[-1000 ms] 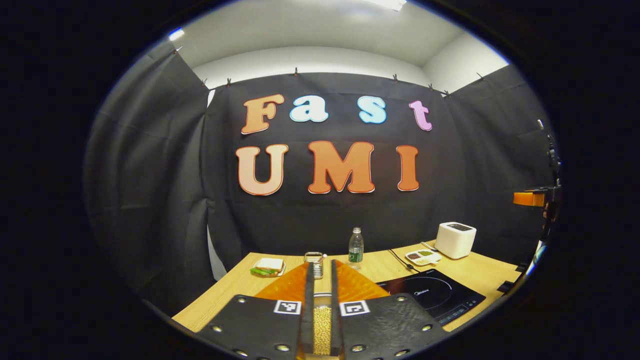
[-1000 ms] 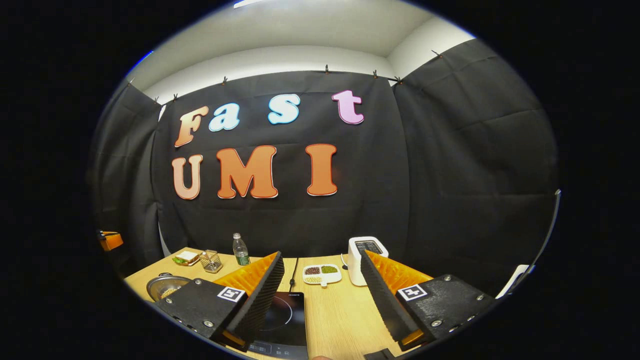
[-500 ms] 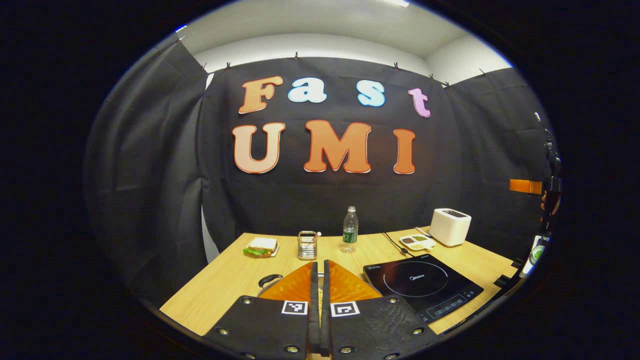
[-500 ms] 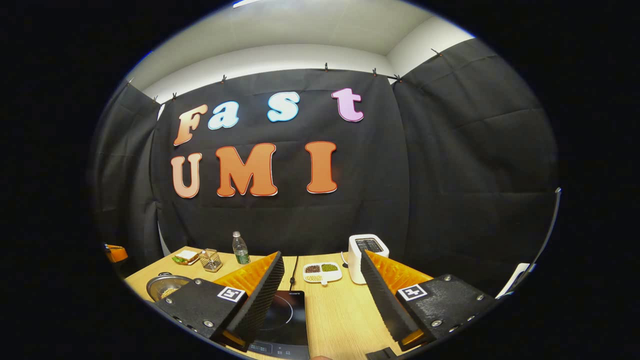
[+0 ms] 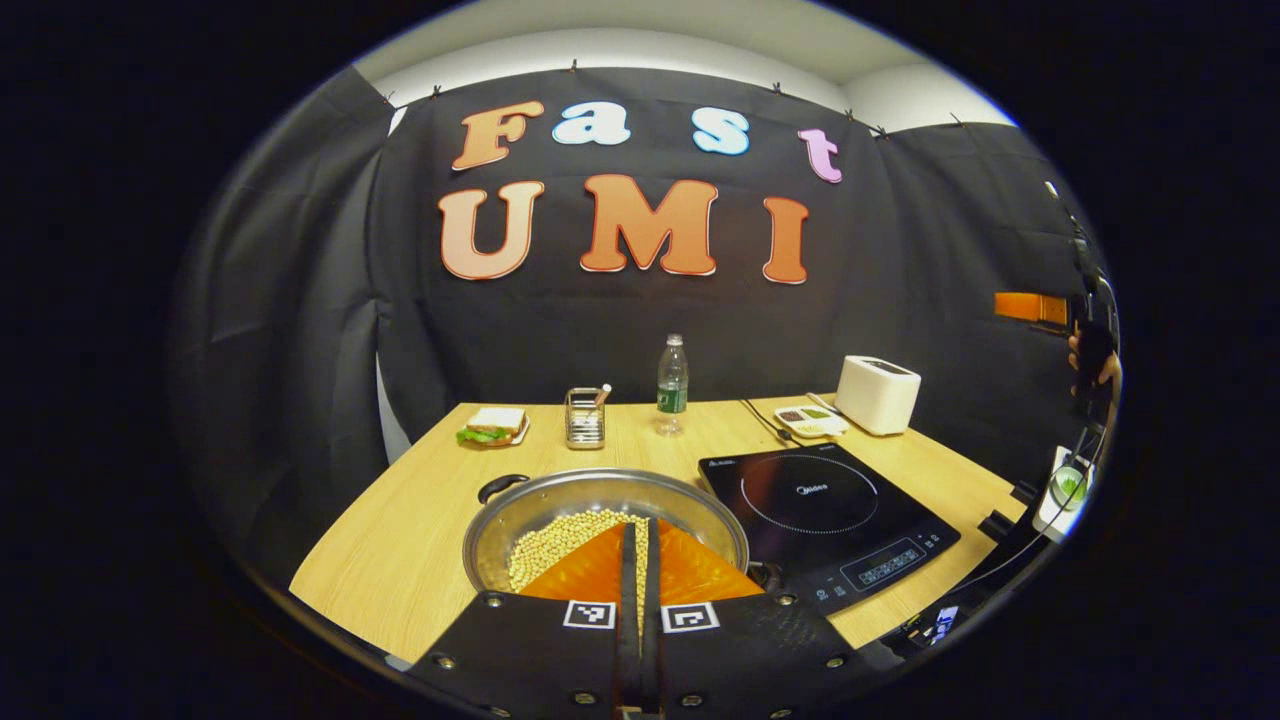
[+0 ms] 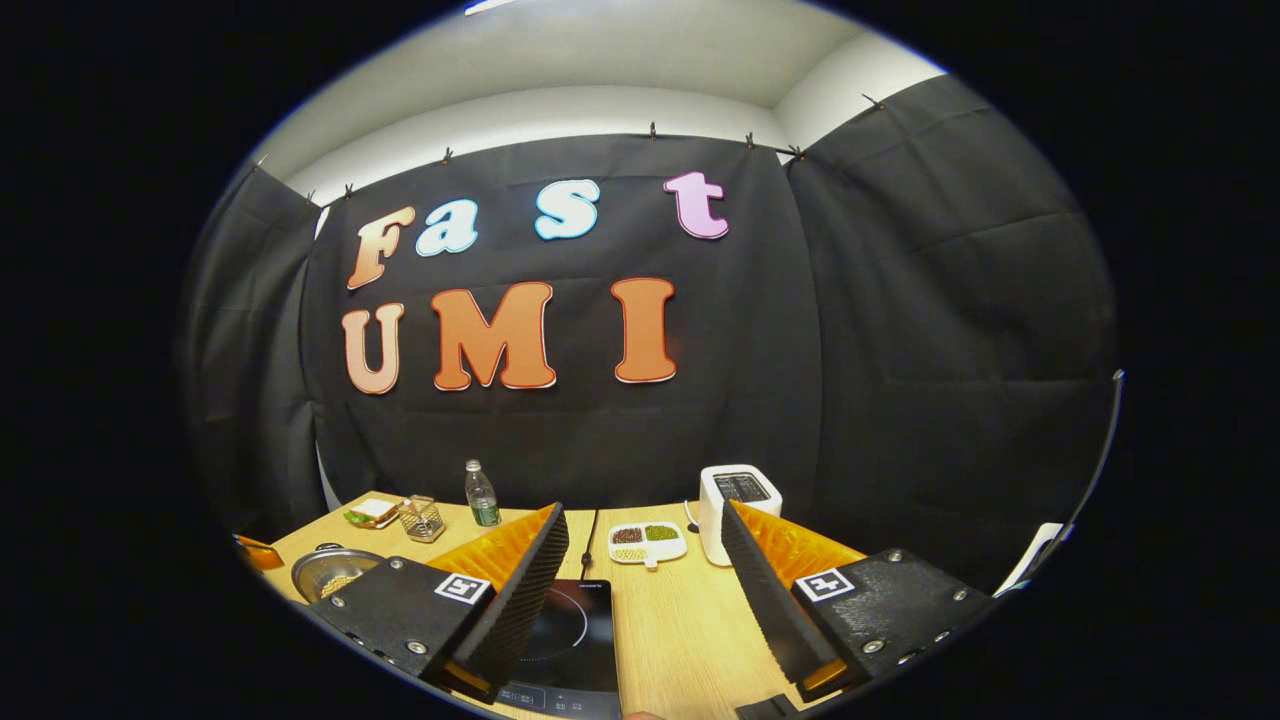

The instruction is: First push the handle of the pot to place it horizontally, then grasp the pot with both hands and set it on the induction cooktop.

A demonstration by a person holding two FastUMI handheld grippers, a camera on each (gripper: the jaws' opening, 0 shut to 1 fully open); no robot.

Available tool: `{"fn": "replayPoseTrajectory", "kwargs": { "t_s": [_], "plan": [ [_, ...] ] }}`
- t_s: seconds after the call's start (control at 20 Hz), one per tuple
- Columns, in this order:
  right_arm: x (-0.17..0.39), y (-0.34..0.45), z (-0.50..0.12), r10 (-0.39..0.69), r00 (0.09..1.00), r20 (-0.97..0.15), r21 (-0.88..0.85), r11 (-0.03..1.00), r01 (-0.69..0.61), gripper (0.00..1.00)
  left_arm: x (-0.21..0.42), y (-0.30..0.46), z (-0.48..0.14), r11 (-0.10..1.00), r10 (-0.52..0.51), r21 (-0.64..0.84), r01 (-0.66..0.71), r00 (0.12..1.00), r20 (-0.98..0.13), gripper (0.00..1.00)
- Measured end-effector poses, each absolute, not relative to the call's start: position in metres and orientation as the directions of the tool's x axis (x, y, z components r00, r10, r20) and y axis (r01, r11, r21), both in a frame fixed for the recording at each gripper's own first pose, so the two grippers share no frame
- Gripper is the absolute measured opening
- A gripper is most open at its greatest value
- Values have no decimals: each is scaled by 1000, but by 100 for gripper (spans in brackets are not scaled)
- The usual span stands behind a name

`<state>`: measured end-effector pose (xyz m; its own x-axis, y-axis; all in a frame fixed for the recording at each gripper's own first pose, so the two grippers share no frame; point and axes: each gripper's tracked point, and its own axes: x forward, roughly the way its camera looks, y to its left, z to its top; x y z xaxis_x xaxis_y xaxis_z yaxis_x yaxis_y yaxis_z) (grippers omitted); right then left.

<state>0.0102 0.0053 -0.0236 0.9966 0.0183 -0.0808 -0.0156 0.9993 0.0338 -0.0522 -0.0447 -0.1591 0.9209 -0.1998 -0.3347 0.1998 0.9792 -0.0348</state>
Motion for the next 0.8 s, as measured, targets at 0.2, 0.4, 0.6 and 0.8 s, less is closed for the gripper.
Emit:
{"fn": "replayPoseTrajectory", "kwargs": {
  "t_s": [0.2, 0.4, 0.6, 0.8],
  "plan": [
    [12, 3, -29, 17, 996, -91, 33, 999, -14, 95, -65, -60, -189, 970, -242, -73, 233, 884, -400, 2],
    [13, 1, -33, 15, 995, -95, 35, 999, -12, 97, -75, -76, -212, 960, -278, -97, 263, 851, -445, 2],
    [15, 2, -41, 21, 994, -109, 35, 999, -17, 95, -88, -91, -238, 949, -312, -131, 286, 807, -501, 2],
    [16, 0, -48, 22, 992, -127, 36, 999, -17, 97, -95, -96, -262, 947, -318, -141, 289, 773, -549, 2]
  ]
}}
